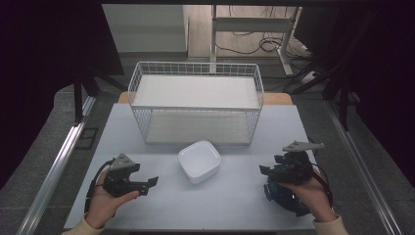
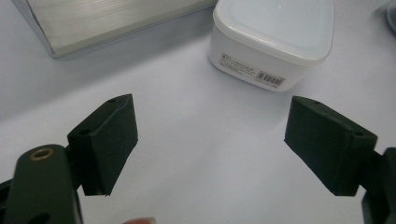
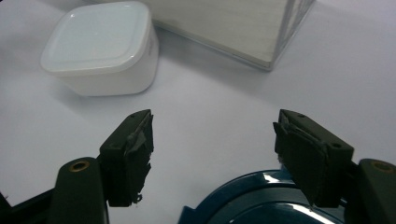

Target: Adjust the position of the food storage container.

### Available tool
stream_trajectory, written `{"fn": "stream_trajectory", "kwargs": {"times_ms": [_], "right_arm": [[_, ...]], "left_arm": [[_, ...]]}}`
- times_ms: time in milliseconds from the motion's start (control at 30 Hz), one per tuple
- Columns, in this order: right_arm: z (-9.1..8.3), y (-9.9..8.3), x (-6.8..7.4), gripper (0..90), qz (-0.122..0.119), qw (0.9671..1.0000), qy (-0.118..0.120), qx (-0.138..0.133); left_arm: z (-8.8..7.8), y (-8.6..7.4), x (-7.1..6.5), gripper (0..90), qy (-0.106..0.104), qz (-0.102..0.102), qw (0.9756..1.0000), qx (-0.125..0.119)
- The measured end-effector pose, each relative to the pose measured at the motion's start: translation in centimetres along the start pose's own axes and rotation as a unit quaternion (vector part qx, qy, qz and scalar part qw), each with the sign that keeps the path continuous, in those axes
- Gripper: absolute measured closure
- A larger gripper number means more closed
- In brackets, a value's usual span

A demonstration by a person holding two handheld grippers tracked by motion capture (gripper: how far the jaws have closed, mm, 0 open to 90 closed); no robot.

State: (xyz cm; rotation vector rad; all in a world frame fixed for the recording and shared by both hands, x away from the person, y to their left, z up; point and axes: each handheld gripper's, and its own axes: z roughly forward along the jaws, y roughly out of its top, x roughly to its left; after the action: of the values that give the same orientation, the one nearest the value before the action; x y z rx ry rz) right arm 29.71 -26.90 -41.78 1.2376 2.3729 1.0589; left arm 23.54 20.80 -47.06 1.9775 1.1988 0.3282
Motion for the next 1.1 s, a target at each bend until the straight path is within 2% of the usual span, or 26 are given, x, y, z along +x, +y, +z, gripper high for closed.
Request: {"fn": "stream_trajectory", "kwargs": {"times_ms": [133,233,400,467,500,533,567,633,667,700,733,767,800,833,867,900,933,1100], "right_arm": [[-0.2,-0.1,-0.7,30.6,0.005,1.0000,-0.005,0.000],[-0.5,-0.4,-1.5,35.1,0.007,0.9999,-0.015,0.004],[-1.2,-0.7,-2.7,45.3,0.014,0.9993,-0.032,0.014],[-1.7,-0.8,-3.5,52.5,0.018,0.9982,-0.052,0.022],[-1.7,-0.8,-3.5,52.5,0.018,0.9982,-0.052,0.022],[-2.1,-0.9,-4.0,56.5,0.023,0.9975,-0.059,0.030],[-2.1,-0.9,-4.0,56.5,0.023,0.9975,-0.059,0.030],[-2.5,-0.9,-4.4,62.2,0.024,0.9969,-0.065,0.038],[-2.9,-0.9,-4.9,67.7,0.026,0.9961,-0.069,0.048],[-2.9,-0.9,-4.9,67.7,0.026,0.9961,-0.069,0.048],[-3.2,-1.1,-5.3,73.3,0.028,0.9948,-0.079,0.057],[-3.2,-1.1,-5.3,73.3,0.028,0.9948,-0.079,0.057],[-3.5,-1.4,-5.8,79.7,0.033,0.9933,-0.089,0.066],[-3.5,-1.4,-5.8,79.7,0.033,0.9933,-0.089,0.066],[-3.8,-2.0,-6.4,84.4,0.039,0.9918,-0.098,0.072],[-3.8,-2.0,-6.4,84.4,0.039,0.9918,-0.098,0.072],[-4.1,-2.7,-7.0,87.6,0.045,0.9905,-0.105,0.077],[-4.7,-4.0,-8.2,89.2,0.059,0.9879,-0.119,0.080]], "left_arm": [[0.2,0.1,-0.2,16.9,0.001,0.005,1.0000,0.003],[0.3,0.2,-0.1,16.9,0.002,0.003,1.0000,0.004],[0.4,0.1,-0.1,16.6,0.002,0.002,1.0000,0.007],[0.3,0.1,-0.1,16.6,-0.006,-0.001,1.0000,0.006],[0.3,0.1,-0.1,16.4,-0.006,-0.001,1.0000,0.006],[0.3,0.1,-0.2,16.3,-0.006,-0.001,1.0000,0.006],[0.2,0.2,-0.2,16.3,0.000,0.002,1.0000,0.005],[0.2,0.2,-0.2,16.4,0.010,0.009,0.9999,0.006],[0.3,0.1,-0.2,16.3,0.009,0.009,0.9999,0.006],[0.3,0.1,-0.2,16.3,0.009,0.009,0.9999,0.006],[0.3,0.1,-0.2,16.3,0.009,0.010,0.9999,0.008],[0.3,0.1,-0.2,16.3,0.009,0.010,0.9999,0.008],[0.3,0.0,-0.2,16.3,0.007,0.010,0.9999,0.009],[0.3,0.0,-0.2,16.3,0.007,0.010,0.9999,0.009],[0.3,0.0,-0.2,16.3,0.007,0.010,0.9999,0.009],[0.3,-0.1,-0.2,16.3,0.006,0.011,0.9999,0.009],[0.3,-0.1,-0.2,16.3,0.006,0.011,0.9999,0.009],[0.4,0.0,-0.3,16.3,0.005,0.009,0.9999,0.010]]}}
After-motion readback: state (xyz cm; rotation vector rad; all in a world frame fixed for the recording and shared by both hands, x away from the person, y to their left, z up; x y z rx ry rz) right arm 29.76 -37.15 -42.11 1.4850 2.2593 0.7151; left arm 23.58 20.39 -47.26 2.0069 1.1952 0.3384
